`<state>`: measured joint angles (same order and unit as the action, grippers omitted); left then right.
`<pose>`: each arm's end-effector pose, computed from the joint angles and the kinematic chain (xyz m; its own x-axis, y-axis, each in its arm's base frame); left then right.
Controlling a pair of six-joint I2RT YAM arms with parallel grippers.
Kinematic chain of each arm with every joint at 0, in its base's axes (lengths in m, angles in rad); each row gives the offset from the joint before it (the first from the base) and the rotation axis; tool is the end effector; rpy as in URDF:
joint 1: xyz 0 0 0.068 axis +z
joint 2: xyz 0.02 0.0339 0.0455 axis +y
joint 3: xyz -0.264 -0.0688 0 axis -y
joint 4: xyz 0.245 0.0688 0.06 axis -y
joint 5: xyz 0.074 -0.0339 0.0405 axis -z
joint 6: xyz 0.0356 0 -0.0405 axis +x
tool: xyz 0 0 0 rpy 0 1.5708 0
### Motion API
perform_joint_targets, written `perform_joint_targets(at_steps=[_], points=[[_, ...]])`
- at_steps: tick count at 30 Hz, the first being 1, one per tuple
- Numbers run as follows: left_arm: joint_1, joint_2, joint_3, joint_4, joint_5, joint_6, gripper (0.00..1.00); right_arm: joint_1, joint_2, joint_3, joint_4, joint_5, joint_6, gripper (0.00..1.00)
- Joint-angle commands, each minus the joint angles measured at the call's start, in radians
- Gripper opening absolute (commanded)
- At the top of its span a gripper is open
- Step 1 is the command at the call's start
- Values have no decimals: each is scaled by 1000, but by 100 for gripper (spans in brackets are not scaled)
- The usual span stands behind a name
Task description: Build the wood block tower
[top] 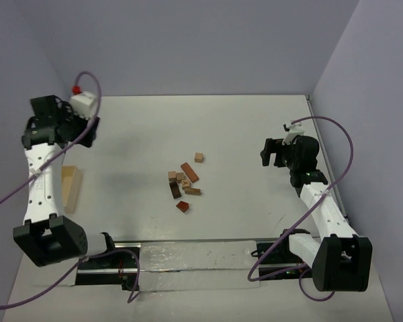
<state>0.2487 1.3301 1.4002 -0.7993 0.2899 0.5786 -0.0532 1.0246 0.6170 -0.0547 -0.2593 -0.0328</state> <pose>0.2718 0.0585 0.3749 -0.5567 0.3993 -0.7285 0.3286 0.9112 0.2483 0.2288 -0.0030 0.2487 -0.4393 -0.0084 -0.8983 -0.1923 0.9777 0.0849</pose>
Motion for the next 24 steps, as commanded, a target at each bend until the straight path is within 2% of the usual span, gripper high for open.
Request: perform_joint_targets(at_steps=[1,5,7,10,13,17,22,24], points=[[-263,-62,-134,56,147,23,72,-2,-27,31,4,-55,-20,100],[-460,-73,-236,111,243,183,70,0,-8,39,-7,-73,-27,100],[-586,-13,-209,148,163,134,68,2,2,47,-19,-74,-28,100],[-691,167,-97,84,154,78,64,1,2,49,-24,-68,-32,100],[-785,185,-131,141,134,126,64,1,-6,46,-21,-65,-41,100],[-846,186,-199,182,149,346,64,1,-7,47,-30,-76,-41,100],[-846,386,-3,-5,202,547,56,1,6,57,-36,-83,-38,100],[-852,423,41,-29,192,629,55,1,6,58,-37,-83,-39,100]])
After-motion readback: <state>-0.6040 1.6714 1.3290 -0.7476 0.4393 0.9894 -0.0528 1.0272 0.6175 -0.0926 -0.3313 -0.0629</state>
